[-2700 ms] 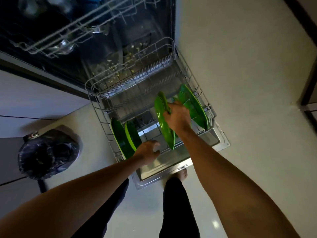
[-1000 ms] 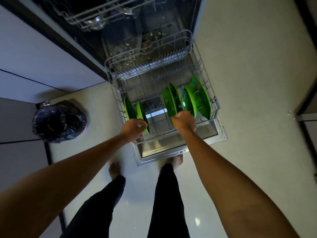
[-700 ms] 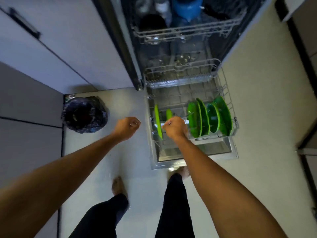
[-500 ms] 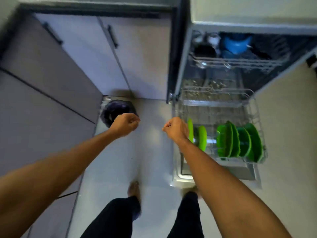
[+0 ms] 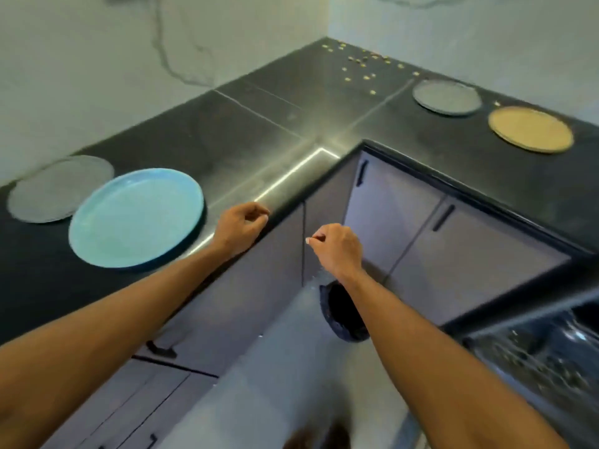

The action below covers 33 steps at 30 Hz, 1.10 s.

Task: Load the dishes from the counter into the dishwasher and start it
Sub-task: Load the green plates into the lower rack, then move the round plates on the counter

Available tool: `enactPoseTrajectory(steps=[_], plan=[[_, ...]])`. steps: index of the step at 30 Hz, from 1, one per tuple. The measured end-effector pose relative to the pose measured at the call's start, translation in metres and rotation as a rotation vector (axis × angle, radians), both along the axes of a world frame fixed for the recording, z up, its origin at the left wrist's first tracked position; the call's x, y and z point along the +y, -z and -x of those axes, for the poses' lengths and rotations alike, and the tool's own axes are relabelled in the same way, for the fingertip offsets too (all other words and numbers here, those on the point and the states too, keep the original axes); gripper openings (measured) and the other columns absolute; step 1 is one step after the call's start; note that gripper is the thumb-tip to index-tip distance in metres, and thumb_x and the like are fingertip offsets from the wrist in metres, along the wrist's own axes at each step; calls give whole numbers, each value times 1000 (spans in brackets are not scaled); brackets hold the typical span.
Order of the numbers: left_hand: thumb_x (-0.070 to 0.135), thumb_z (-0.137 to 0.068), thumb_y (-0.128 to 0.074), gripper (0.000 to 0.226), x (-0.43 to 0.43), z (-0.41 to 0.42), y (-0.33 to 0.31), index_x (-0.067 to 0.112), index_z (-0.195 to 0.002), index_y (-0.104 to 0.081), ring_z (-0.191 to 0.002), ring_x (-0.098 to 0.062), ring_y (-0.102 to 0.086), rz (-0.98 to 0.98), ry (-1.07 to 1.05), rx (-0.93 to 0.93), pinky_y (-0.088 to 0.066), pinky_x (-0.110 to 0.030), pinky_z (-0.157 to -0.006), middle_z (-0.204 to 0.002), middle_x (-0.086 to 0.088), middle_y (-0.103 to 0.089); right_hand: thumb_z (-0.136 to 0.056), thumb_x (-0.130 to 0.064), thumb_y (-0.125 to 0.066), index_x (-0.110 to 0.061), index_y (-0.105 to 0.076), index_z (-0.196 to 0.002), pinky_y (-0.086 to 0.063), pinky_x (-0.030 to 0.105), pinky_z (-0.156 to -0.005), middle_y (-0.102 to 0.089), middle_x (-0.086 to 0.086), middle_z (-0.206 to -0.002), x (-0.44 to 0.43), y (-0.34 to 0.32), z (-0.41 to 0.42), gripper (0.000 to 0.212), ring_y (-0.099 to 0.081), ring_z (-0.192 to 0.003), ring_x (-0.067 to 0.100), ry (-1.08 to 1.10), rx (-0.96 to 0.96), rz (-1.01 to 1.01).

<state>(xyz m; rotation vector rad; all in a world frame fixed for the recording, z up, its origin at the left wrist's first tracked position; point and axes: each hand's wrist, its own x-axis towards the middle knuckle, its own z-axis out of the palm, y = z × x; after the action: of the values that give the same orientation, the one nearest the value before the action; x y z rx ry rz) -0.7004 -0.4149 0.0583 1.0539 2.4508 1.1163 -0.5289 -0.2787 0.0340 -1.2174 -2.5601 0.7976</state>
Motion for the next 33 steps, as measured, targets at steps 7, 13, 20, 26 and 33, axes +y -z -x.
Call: enactPoseTrajectory(steps=[7,13,20,26,33], plan=[[22,-88,-68,18,-2,52,10,20,-106,-72,-93,-6,-62,15,-94,47,-45,-21,-85,-100,7,-70,-94,-33,-60,-20,-74,-101,-53,38,-80,-69,4,-101,29,-2,105,19,-62,-99,28,-224,90,-71],[36,-82,-59,24,70,100,36,27,-100,-71,-88,-17,-61,120,-79,170,-51,-44,-83,-93,6,-67,-94,-31,-64,-17,-71,-108,-49,40,-85,-57,3,-107,101,17,164,22,-50,-102,24,-379,131,-139],[30,-84,-59,18,199,114,49,29,-96,-71,-96,-16,-55,99,-113,265,-42,-38,-79,-96,10,-61,-96,-28,-62,-14,-70,-109,-44,34,-86,-50,4,-104,222,25,177,20,-44,-98,23,-369,159,-118],[20,-83,-65,17,325,112,49,25,-97,-72,-91,-19,-58,-18,97,278,-47,-37,-80,-95,8,-63,-92,-25,-65,-14,-71,-107,-44,36,-88,-54,5,-104,329,21,151,19,-48,-99,25,-154,143,-122],[31,-80,-66,24,512,108,50,24,-102,-71,-98,-21,-58,-63,376,219,-46,-36,-85,-99,6,-63,-91,-24,-67,-10,-66,-123,-41,34,-96,-55,11,-117,477,15,96,35,-53,-111,31,483,170,-51]])
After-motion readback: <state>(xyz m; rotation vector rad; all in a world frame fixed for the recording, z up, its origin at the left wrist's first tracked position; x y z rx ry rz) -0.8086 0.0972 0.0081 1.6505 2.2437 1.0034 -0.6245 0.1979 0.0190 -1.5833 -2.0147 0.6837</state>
